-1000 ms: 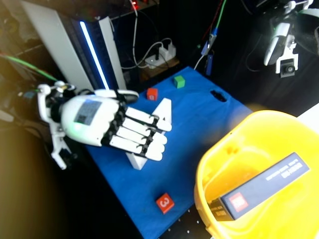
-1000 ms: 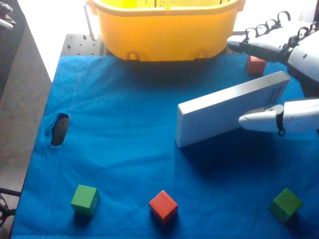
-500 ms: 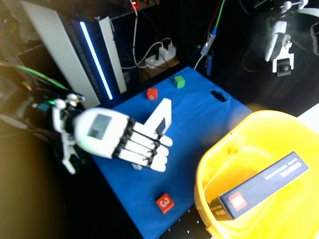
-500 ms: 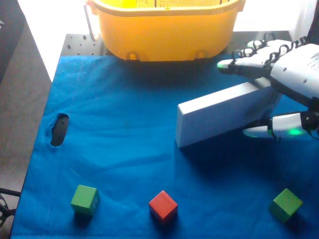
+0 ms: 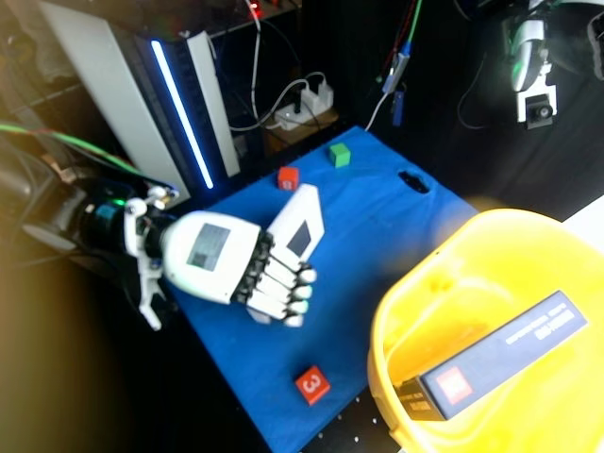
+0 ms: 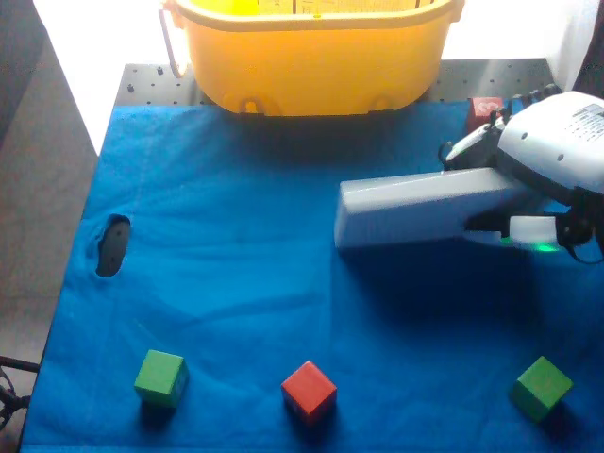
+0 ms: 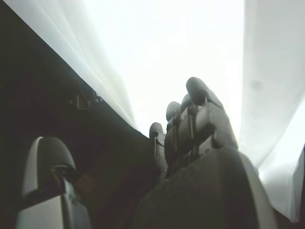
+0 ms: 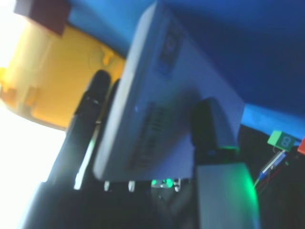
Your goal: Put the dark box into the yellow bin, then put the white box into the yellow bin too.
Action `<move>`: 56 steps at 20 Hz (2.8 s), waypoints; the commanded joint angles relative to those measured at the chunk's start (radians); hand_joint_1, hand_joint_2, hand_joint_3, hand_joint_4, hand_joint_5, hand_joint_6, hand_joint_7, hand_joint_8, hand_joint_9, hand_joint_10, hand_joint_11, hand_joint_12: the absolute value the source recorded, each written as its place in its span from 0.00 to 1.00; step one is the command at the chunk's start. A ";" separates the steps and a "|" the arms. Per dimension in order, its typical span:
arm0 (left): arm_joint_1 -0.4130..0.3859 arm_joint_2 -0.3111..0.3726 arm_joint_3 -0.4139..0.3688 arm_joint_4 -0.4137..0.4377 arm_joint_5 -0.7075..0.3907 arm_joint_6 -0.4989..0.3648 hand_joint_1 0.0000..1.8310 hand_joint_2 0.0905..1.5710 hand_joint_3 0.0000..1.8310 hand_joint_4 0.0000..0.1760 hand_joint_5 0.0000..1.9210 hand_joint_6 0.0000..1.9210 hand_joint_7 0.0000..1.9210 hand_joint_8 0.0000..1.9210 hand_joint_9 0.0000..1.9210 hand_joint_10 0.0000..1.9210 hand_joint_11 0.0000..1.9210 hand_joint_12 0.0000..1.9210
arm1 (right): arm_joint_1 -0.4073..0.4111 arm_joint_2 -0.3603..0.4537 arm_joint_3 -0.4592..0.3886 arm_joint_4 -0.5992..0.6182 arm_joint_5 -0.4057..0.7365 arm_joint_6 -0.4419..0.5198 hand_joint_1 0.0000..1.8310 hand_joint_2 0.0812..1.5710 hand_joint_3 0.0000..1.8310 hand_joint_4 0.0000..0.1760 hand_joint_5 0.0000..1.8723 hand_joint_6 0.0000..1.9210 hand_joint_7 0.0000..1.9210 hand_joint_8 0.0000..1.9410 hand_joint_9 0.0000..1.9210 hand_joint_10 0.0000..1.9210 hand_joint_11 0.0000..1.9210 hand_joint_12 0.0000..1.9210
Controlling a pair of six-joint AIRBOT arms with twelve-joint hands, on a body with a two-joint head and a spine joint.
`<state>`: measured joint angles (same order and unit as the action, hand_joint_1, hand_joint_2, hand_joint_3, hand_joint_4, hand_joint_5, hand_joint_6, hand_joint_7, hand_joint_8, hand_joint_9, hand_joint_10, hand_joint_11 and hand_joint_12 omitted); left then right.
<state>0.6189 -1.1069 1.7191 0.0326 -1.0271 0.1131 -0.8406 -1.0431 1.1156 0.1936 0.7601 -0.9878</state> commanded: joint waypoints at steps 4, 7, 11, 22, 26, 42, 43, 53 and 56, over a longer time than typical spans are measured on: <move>0.001 0.006 -0.004 -0.055 -0.117 -0.003 0.53 0.59 0.00 0.90 0.10 0.00 0.12 0.00 0.09 0.00 0.00 0.24 | 0.007 -0.001 0.004 -0.006 0.119 -0.001 0.70 0.66 0.00 0.00 0.57 0.31 0.59 0.50 0.58 0.51 0.46 0.80; 0.006 0.006 -0.005 -0.057 -0.114 0.000 0.52 0.59 0.00 1.00 0.11 0.00 0.10 0.00 0.04 0.00 0.00 0.11 | 0.040 -0.001 0.006 -0.019 0.119 -0.001 0.70 0.68 0.00 0.00 0.55 0.33 0.56 0.57 0.56 0.59 0.48 0.83; 0.055 0.004 -0.015 -0.105 -0.127 0.010 0.48 0.58 0.00 1.00 0.08 0.00 0.09 0.00 0.08 0.00 0.00 0.24 | 0.095 0.000 0.006 -0.035 0.120 -0.001 0.69 0.68 0.00 0.00 0.49 0.48 0.59 0.46 0.61 0.31 0.47 0.66; 0.111 -0.015 -0.022 -0.154 -0.132 0.020 0.49 0.57 0.00 1.00 0.08 0.00 0.08 0.00 0.04 0.00 0.00 0.14 | 0.290 0.006 0.026 -0.162 0.120 -0.001 0.69 0.68 0.00 0.00 0.50 0.44 0.57 0.51 0.58 0.42 0.46 0.72; 0.112 -0.031 -0.019 -0.152 -0.129 0.020 0.48 0.57 0.00 1.00 0.06 0.00 0.05 0.00 0.02 0.00 0.00 0.02 | 0.354 -0.014 0.078 -0.176 0.120 -0.001 0.70 0.67 0.00 0.00 0.53 0.39 0.60 0.47 0.58 0.41 0.44 0.73; 0.123 -0.043 -0.079 -0.086 -0.224 0.022 0.46 0.63 0.00 0.98 0.00 0.00 0.00 0.00 0.00 0.00 0.00 0.00 | 0.501 -0.003 0.156 -0.178 0.120 -0.056 0.64 0.68 0.00 0.00 0.55 0.46 0.64 0.38 0.60 0.68 0.54 0.90; 0.120 -0.045 -0.083 -0.082 -0.232 0.024 0.48 0.61 0.00 0.89 0.00 0.00 0.00 0.00 0.00 0.00 0.00 0.00 | 0.504 -0.002 0.161 -0.178 0.119 -0.056 0.69 0.66 0.00 0.00 0.55 0.39 0.62 0.42 0.58 0.53 0.49 0.78; 0.081 -0.078 -0.101 -0.032 -0.302 0.032 0.40 0.63 0.00 0.98 0.00 0.00 0.01 0.00 0.00 0.00 0.00 0.00 | 0.565 -0.076 0.274 -0.181 0.117 -0.056 0.64 0.67 0.00 0.00 0.57 0.43 0.69 0.19 0.66 0.49 0.57 0.80; 0.076 -0.084 -0.105 -0.026 -0.308 0.032 0.41 0.62 0.00 0.97 0.00 0.00 0.01 0.00 0.01 0.00 0.00 0.00 | 0.565 -0.110 0.301 -0.181 0.074 -0.056 0.63 0.67 0.00 0.00 0.57 0.42 0.73 0.06 0.68 0.38 0.56 0.74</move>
<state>0.7082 -1.1877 1.6173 0.0441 -1.2259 0.1501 -0.2932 -1.1545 1.4147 0.0040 0.7326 -1.0435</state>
